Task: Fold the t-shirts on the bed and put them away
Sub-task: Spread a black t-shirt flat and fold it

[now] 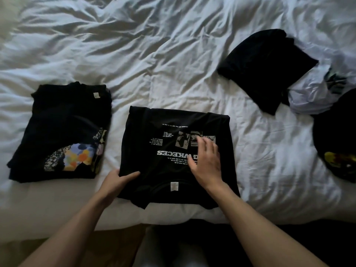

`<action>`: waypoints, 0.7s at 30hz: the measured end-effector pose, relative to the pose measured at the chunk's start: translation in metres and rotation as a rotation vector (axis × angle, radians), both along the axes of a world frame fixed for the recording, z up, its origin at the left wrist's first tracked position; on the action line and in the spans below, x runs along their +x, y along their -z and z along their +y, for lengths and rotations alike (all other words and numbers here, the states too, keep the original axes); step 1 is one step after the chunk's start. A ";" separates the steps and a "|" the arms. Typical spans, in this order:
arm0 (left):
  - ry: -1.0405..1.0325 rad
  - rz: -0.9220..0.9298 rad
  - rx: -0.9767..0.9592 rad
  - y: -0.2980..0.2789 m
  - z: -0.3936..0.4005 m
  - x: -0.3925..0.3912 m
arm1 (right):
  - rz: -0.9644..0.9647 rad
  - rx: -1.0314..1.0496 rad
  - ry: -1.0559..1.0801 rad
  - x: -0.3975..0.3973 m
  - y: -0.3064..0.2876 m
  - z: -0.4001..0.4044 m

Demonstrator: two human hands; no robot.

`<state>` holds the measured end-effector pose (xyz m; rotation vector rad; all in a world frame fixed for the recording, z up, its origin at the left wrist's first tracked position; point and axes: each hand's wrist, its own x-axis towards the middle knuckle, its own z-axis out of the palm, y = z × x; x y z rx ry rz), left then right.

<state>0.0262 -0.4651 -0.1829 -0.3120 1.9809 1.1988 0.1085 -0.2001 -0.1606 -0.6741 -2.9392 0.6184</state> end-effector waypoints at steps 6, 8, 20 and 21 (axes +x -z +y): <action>-0.103 -0.009 0.086 -0.001 0.010 -0.009 | -0.281 -0.327 -0.273 -0.116 -0.031 -0.027; -0.070 0.049 0.055 -0.006 0.015 -0.009 | -0.330 -0.350 -0.275 -0.142 -0.032 -0.050; 0.004 0.120 -0.049 -0.001 0.004 -0.010 | -0.600 -0.164 -0.518 -0.245 -0.005 -0.045; 0.012 0.126 -0.050 -0.001 0.004 -0.011 | -0.590 -0.181 -0.536 -0.249 -0.005 -0.048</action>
